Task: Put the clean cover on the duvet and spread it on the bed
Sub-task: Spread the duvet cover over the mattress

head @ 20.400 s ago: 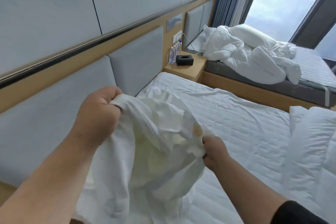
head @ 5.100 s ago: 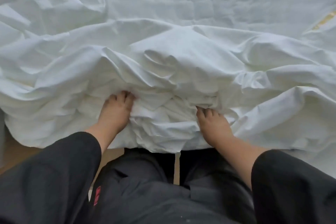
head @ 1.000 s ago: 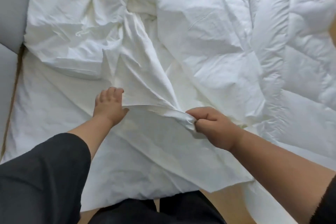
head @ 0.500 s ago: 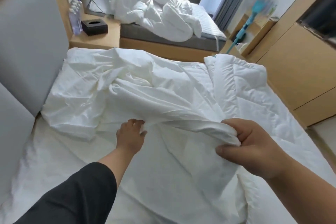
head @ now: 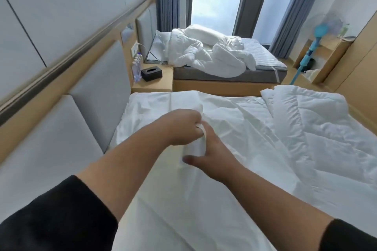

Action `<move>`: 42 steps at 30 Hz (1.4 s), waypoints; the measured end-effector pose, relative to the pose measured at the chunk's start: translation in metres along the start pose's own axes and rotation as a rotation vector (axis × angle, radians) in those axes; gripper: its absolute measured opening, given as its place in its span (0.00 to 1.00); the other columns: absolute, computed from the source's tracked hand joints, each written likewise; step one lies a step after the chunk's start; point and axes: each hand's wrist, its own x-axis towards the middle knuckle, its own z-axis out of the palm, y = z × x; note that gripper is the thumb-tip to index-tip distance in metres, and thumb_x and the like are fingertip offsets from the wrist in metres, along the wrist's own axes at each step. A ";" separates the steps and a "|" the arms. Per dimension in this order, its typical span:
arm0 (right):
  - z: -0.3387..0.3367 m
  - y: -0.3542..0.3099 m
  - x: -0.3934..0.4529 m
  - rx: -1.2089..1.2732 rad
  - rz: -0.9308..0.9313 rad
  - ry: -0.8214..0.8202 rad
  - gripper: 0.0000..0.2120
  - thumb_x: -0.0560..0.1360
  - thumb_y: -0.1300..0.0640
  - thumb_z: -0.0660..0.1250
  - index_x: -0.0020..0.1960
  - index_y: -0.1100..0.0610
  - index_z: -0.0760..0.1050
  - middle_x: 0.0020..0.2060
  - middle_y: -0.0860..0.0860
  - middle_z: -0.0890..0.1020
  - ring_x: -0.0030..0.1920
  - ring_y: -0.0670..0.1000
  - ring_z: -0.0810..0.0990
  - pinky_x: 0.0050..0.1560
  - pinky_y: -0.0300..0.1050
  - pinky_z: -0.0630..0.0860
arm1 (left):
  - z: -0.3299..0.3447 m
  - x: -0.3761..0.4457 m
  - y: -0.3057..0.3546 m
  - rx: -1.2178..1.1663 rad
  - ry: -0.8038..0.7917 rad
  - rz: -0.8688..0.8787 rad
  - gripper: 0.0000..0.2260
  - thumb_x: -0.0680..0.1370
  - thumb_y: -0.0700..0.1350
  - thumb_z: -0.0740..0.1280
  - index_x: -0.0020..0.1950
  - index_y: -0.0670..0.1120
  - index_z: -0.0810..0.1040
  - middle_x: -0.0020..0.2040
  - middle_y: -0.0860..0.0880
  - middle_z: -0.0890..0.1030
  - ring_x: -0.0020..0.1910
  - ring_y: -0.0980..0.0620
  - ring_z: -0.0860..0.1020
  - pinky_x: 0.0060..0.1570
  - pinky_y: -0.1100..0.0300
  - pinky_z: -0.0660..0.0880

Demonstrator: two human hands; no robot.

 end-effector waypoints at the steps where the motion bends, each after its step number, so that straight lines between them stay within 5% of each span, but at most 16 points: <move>1: 0.006 -0.011 0.009 0.040 -0.010 0.009 0.27 0.72 0.52 0.71 0.69 0.51 0.69 0.59 0.43 0.77 0.60 0.47 0.76 0.54 0.40 0.74 | -0.001 -0.009 0.005 -0.058 -0.031 0.016 0.04 0.75 0.51 0.64 0.40 0.56 0.73 0.39 0.58 0.77 0.39 0.58 0.75 0.34 0.63 0.66; 2: 0.009 -0.018 0.014 0.084 -0.014 0.032 0.15 0.72 0.57 0.65 0.59 0.56 0.76 0.49 0.47 0.80 0.51 0.49 0.79 0.47 0.44 0.74 | -0.002 -0.022 0.001 -0.135 -0.033 0.017 0.01 0.73 0.52 0.65 0.44 0.57 0.74 0.41 0.58 0.77 0.40 0.58 0.75 0.35 0.63 0.67; 4: 0.008 -0.017 0.016 0.266 0.019 0.064 0.11 0.66 0.64 0.58 0.42 0.63 0.79 0.37 0.52 0.80 0.39 0.50 0.78 0.42 0.48 0.74 | 0.009 -0.046 -0.031 -0.258 0.045 -0.026 0.14 0.71 0.50 0.69 0.55 0.60 0.72 0.46 0.59 0.76 0.44 0.59 0.76 0.40 0.63 0.70; 6: 0.004 -0.013 0.013 0.423 0.054 0.082 0.14 0.63 0.69 0.56 0.42 0.66 0.79 0.35 0.55 0.80 0.38 0.53 0.78 0.40 0.49 0.75 | 0.043 -0.070 -0.075 -0.167 0.098 -0.151 0.26 0.71 0.46 0.71 0.68 0.58 0.68 0.58 0.56 0.73 0.58 0.54 0.74 0.56 0.56 0.72; 8: 0.003 -0.015 0.008 0.509 0.056 0.037 0.17 0.61 0.68 0.56 0.43 0.68 0.80 0.36 0.58 0.80 0.37 0.54 0.78 0.39 0.49 0.74 | 0.096 -0.093 -0.108 -0.092 -0.027 -0.355 0.35 0.72 0.48 0.71 0.76 0.54 0.61 0.71 0.51 0.65 0.71 0.46 0.65 0.69 0.51 0.66; 11: 0.005 -0.024 0.001 0.512 -0.004 -0.085 0.16 0.61 0.67 0.57 0.44 0.71 0.77 0.37 0.59 0.78 0.38 0.55 0.76 0.40 0.50 0.71 | 0.161 -0.110 -0.127 -0.165 -0.123 -0.499 0.42 0.70 0.57 0.73 0.79 0.56 0.56 0.74 0.50 0.61 0.73 0.44 0.62 0.70 0.50 0.65; 16: -0.002 -0.021 -0.010 0.594 -0.048 -0.189 0.10 0.69 0.78 0.55 0.47 0.79 0.72 0.41 0.61 0.77 0.42 0.57 0.76 0.44 0.53 0.70 | 0.181 -0.091 -0.143 -0.661 0.277 -0.648 0.06 0.81 0.50 0.66 0.54 0.53 0.81 0.53 0.48 0.82 0.57 0.43 0.79 0.57 0.49 0.75; 21: -0.015 0.005 -0.019 0.594 0.040 -0.200 0.19 0.64 0.66 0.60 0.51 0.77 0.73 0.42 0.60 0.77 0.44 0.57 0.75 0.46 0.54 0.70 | 0.157 -0.091 -0.172 -0.582 0.353 -0.680 0.11 0.85 0.47 0.59 0.44 0.49 0.76 0.45 0.44 0.79 0.52 0.39 0.79 0.46 0.53 0.69; 23: -0.018 0.014 -0.019 0.414 0.083 -0.207 0.20 0.65 0.58 0.63 0.53 0.67 0.77 0.42 0.55 0.80 0.43 0.54 0.78 0.45 0.54 0.74 | 0.105 -0.081 -0.181 -0.431 0.427 -0.675 0.12 0.85 0.45 0.59 0.50 0.43 0.80 0.51 0.37 0.81 0.55 0.36 0.79 0.49 0.51 0.71; 25: -0.018 0.021 -0.016 0.134 0.138 -0.226 0.18 0.69 0.48 0.71 0.58 0.52 0.80 0.49 0.45 0.84 0.48 0.47 0.82 0.54 0.53 0.80 | 0.030 -0.068 -0.169 -0.246 0.478 -0.609 0.12 0.84 0.45 0.59 0.47 0.42 0.79 0.51 0.35 0.81 0.54 0.34 0.78 0.49 0.49 0.71; 28: -0.013 0.013 -0.004 -0.092 0.158 -0.208 0.35 0.69 0.37 0.76 0.71 0.47 0.70 0.61 0.46 0.80 0.60 0.49 0.79 0.64 0.51 0.75 | -0.065 -0.056 -0.114 -0.013 0.469 -0.324 0.13 0.82 0.47 0.61 0.39 0.46 0.74 0.37 0.48 0.78 0.41 0.41 0.76 0.36 0.55 0.65; 32: 0.002 -0.041 0.019 -0.029 -0.094 -0.064 0.56 0.60 0.31 0.77 0.79 0.40 0.51 0.69 0.46 0.72 0.68 0.48 0.71 0.66 0.50 0.71 | -0.095 -0.059 -0.024 0.116 0.280 -0.108 0.15 0.82 0.48 0.63 0.35 0.50 0.71 0.34 0.55 0.74 0.35 0.55 0.72 0.34 0.60 0.62; 34: 0.014 -0.066 0.025 -0.021 -0.180 -0.039 0.46 0.64 0.39 0.76 0.77 0.42 0.59 0.67 0.46 0.75 0.65 0.49 0.73 0.63 0.49 0.72 | -0.083 -0.066 -0.007 0.026 0.261 -0.089 0.14 0.81 0.48 0.64 0.36 0.52 0.71 0.35 0.56 0.74 0.38 0.55 0.72 0.38 0.61 0.63; 37: 0.020 -0.075 0.030 0.070 -0.133 -0.007 0.09 0.75 0.57 0.65 0.52 0.53 0.82 0.47 0.49 0.85 0.51 0.54 0.82 0.52 0.51 0.79 | -0.058 -0.087 -0.013 -0.173 0.357 -0.046 0.05 0.76 0.54 0.69 0.43 0.58 0.73 0.38 0.59 0.76 0.42 0.58 0.75 0.35 0.70 0.65; 40: 0.013 -0.076 0.030 0.279 -0.111 0.045 0.11 0.73 0.64 0.61 0.41 0.58 0.82 0.37 0.53 0.84 0.41 0.52 0.81 0.43 0.48 0.77 | -0.012 -0.112 -0.058 -0.250 0.357 -0.134 0.21 0.65 0.62 0.72 0.54 0.64 0.68 0.48 0.64 0.73 0.47 0.63 0.74 0.44 0.71 0.68; 42: 0.010 -0.084 0.027 0.282 -0.171 0.013 0.11 0.71 0.62 0.60 0.37 0.54 0.80 0.33 0.48 0.82 0.37 0.48 0.79 0.39 0.46 0.74 | 0.036 -0.120 -0.090 -0.226 0.260 -0.285 0.19 0.65 0.59 0.69 0.53 0.57 0.72 0.51 0.58 0.76 0.51 0.54 0.76 0.48 0.59 0.73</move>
